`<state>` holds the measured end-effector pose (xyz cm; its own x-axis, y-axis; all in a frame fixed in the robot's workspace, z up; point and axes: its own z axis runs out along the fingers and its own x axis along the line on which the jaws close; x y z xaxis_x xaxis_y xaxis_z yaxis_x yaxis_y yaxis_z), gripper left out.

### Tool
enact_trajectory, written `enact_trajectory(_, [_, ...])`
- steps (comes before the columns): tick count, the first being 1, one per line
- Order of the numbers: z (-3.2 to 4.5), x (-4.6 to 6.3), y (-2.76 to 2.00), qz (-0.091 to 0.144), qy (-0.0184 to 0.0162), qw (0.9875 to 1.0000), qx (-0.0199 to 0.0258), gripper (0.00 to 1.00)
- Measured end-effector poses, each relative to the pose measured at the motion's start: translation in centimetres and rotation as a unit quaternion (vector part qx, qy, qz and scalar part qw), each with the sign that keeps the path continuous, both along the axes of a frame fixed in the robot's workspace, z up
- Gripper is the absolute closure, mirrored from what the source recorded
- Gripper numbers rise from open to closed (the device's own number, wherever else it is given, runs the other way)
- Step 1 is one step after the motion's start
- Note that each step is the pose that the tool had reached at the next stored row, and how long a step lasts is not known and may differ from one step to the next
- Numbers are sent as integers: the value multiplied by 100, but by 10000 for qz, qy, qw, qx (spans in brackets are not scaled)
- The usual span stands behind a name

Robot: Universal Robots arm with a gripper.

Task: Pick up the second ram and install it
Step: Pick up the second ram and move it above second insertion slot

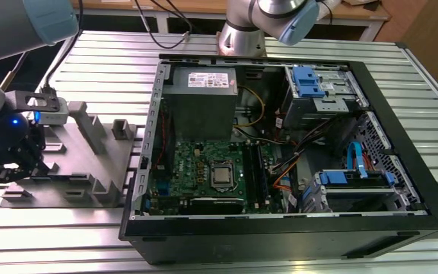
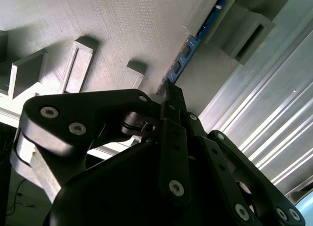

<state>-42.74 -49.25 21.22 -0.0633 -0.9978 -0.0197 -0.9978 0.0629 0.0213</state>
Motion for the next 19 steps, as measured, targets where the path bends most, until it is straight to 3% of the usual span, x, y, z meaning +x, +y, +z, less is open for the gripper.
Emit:
enact_trajectory(1, [0,0,0,0,0,10000,0,92])
enact_trajectory(5, [-1,0,0,0,0,10000,0,73])
enact_trajectory(9, [-7,0,0,21,-1,10000,1,73])
enact_trajectory(14, [-27,0,0,216,-1,9998,1,73])
enact_trajectory(19, [-84,0,0,272,0,9996,0,73])
